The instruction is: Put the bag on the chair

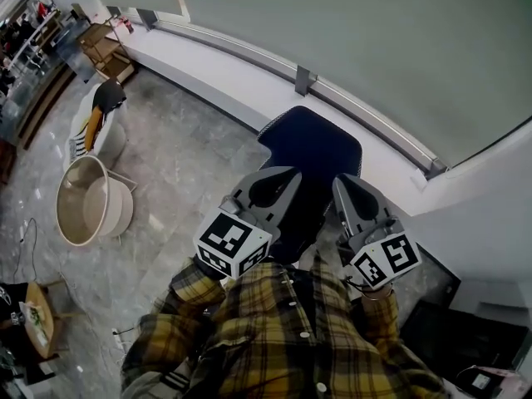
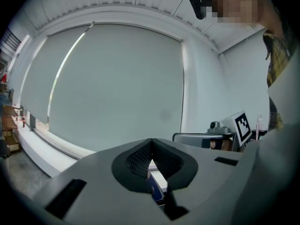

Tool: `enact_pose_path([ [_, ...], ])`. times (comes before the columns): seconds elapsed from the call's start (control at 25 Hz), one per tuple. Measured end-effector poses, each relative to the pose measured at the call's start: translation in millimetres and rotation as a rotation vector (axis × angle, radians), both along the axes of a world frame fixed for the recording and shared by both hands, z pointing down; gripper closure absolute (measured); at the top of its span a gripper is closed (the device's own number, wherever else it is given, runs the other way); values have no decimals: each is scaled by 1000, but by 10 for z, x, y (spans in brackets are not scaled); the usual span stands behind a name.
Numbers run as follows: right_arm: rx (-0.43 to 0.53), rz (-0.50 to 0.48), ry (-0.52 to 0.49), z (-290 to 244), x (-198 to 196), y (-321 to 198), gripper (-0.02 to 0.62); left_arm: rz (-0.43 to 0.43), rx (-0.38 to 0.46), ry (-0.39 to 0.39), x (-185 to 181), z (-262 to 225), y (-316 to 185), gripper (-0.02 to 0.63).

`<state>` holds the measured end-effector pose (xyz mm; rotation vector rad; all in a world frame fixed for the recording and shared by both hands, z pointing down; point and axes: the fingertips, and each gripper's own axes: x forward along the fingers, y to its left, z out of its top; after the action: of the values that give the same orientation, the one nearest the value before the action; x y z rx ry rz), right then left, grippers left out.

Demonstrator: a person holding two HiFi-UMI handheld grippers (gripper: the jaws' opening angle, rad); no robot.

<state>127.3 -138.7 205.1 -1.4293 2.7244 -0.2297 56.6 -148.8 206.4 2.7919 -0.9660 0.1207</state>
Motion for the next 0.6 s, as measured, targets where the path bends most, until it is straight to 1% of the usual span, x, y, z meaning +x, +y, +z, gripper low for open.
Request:
enact_pose_path([
  [0.12, -15, 5, 23, 48, -9, -19, 578, -3, -17, -11, -44, 61, -16, 588],
  [0.28, -42, 16, 6, 109, 5, -60, 578, -2, -30, -28, -74, 141, -66, 588],
  [0.48, -72, -3, 0, 214, -44, -102, 578, -4, -29, -50, -81, 204, -110, 588],
  [0.6, -85, -5, -24, 242, -57, -106, 578, 6, -25, -57, -66, 215, -85, 588],
])
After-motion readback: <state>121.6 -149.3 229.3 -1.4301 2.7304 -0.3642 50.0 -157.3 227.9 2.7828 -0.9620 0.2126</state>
